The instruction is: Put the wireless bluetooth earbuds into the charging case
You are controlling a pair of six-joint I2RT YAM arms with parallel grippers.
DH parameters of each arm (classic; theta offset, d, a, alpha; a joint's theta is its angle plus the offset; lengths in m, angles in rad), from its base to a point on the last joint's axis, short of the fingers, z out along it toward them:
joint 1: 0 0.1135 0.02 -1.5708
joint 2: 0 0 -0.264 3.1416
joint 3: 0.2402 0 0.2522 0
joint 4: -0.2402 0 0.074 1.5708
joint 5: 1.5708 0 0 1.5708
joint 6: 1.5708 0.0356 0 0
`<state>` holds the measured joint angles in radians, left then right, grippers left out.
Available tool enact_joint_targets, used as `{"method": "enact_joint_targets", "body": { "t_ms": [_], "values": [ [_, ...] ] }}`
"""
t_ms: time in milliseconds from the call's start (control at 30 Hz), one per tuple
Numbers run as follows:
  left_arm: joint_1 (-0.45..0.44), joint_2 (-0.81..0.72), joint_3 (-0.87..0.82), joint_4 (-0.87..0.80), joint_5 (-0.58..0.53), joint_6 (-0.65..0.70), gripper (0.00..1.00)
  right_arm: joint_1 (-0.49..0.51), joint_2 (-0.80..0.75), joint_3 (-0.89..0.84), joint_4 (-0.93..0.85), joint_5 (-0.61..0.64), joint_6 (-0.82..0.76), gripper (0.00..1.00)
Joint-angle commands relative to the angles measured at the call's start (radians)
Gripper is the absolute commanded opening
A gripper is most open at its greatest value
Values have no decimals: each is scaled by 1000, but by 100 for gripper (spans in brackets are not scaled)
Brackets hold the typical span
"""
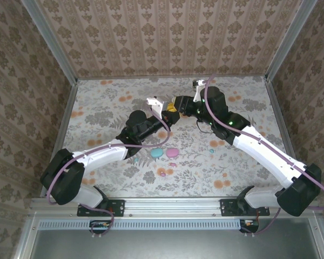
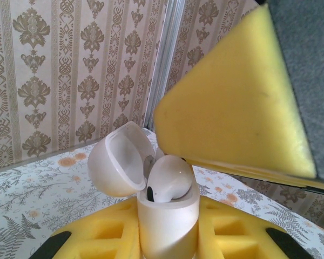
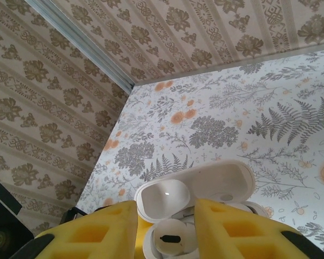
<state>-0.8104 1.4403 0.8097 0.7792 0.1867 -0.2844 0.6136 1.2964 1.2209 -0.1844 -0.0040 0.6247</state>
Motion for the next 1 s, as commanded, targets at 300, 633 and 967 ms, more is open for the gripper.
{"method": "enact_joint_targets", "body": {
  "t_ms": [300,633,967],
  "values": [
    [-2,-26,5,53,37,88,24,1,-108,3,20,-27,-13,42],
    [-3,-77,20,-111,150,313,24,-165,-147,103,-247,-60,-63,46],
    [-3,-87,72,-210,306,432,24,-301,0,201,-395,-420,-65,48]
  ]
}}
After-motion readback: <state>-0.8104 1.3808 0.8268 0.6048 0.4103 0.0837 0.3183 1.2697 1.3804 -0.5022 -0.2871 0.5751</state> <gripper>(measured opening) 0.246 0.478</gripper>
